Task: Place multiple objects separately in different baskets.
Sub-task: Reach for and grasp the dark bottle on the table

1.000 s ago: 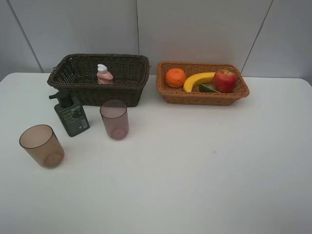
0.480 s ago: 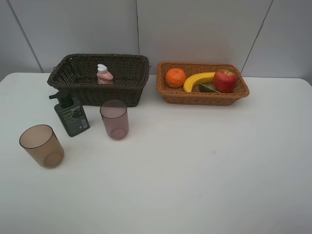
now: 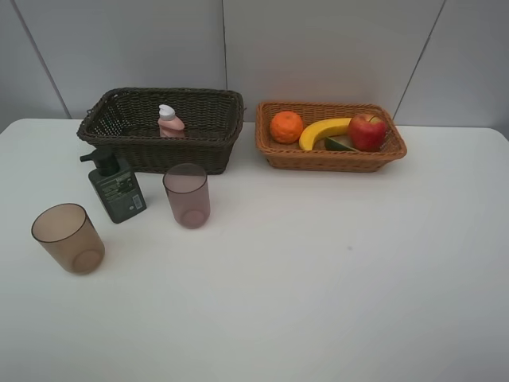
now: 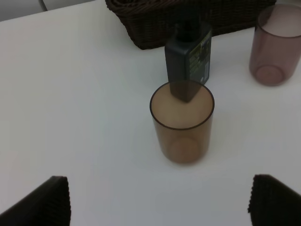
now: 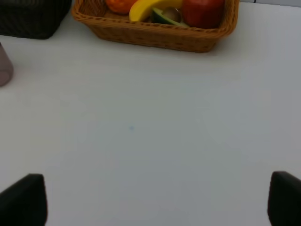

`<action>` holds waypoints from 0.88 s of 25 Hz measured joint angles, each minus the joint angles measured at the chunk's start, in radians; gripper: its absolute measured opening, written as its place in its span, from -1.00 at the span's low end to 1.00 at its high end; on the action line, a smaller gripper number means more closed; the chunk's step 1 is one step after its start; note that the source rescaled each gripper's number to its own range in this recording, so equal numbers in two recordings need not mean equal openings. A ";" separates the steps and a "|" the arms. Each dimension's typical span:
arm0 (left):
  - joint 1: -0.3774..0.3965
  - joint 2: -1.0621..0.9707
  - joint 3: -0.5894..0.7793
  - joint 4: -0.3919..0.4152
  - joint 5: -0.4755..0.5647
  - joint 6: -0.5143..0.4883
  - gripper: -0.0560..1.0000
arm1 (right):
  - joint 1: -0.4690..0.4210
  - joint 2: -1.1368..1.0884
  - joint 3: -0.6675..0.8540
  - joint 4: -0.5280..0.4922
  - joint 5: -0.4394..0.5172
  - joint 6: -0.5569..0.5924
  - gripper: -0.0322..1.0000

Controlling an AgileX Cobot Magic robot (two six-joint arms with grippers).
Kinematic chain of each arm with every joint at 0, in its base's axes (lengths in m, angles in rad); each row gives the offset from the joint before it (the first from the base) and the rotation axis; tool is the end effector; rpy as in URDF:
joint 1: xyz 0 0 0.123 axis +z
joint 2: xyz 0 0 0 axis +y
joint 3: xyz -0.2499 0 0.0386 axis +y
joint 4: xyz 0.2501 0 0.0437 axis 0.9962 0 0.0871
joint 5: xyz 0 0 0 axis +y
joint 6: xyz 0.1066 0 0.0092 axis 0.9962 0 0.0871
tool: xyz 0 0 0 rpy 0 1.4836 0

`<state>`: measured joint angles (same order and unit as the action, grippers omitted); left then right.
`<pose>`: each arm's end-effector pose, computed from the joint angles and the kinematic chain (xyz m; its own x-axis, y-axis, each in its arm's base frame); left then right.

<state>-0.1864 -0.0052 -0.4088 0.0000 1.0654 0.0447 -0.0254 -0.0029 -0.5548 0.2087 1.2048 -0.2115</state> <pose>0.0508 -0.0096 0.2436 -0.5167 0.1429 -0.8442 0.2086 0.9773 0.0378 0.0289 0.0200 0.2751 -0.5009 -0.1202 -0.8571 -0.2095 0.9777 -0.0147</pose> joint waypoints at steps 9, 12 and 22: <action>0.000 0.000 0.000 0.000 0.000 0.000 1.00 | 0.000 0.000 0.000 -0.043 0.000 0.079 1.00; 0.000 0.000 0.000 0.000 0.000 0.000 1.00 | 0.000 0.000 0.000 -0.084 -0.001 0.130 1.00; 0.000 0.000 0.000 0.000 0.000 0.000 1.00 | 0.000 -0.001 0.024 -0.239 -0.129 0.264 1.00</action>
<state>-0.1864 -0.0052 -0.4088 0.0000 1.0654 0.0447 -0.0254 -0.0034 -0.5306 -0.0299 1.0754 0.0527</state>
